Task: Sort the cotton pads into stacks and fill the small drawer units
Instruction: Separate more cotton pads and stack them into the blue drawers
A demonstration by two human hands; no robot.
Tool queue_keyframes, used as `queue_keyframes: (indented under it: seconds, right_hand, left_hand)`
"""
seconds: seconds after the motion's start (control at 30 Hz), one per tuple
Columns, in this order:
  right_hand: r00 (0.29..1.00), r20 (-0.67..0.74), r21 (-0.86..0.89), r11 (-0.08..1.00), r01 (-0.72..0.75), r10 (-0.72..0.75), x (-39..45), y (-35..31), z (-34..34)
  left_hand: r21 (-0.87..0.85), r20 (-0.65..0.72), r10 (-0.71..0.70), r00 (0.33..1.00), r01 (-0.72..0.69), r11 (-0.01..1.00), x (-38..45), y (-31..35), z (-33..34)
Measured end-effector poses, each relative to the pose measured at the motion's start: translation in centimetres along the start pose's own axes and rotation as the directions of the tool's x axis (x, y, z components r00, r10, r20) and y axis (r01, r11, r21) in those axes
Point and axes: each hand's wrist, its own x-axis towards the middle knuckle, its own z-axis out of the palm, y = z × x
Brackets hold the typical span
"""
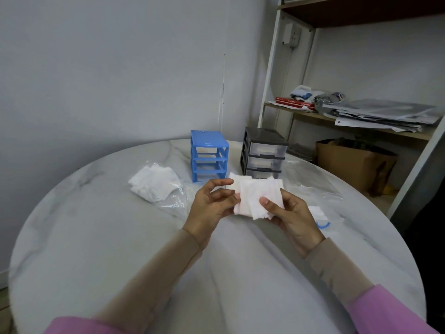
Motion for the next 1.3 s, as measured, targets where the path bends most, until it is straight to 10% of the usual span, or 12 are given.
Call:
queue_keyframes:
  seconds: [0.77, 1.3]
  right_hand:
    - [0.999, 0.029, -0.001, 1.0, 0.021, -0.021, -0.1, 0.4, 0.3]
    - [0.92, 0.233, -0.281, 0.884, 0.373, -0.314, -0.5, 0.3, 0.6]
  left_hand:
    - [0.264, -0.006, 0.257, 0.966, -0.246, 0.933, -0.1, -0.7, 0.0]
    - [0.325, 0.103, 0.202, 0.974, -0.224, 0.919, -0.3, -1.1, 0.6]
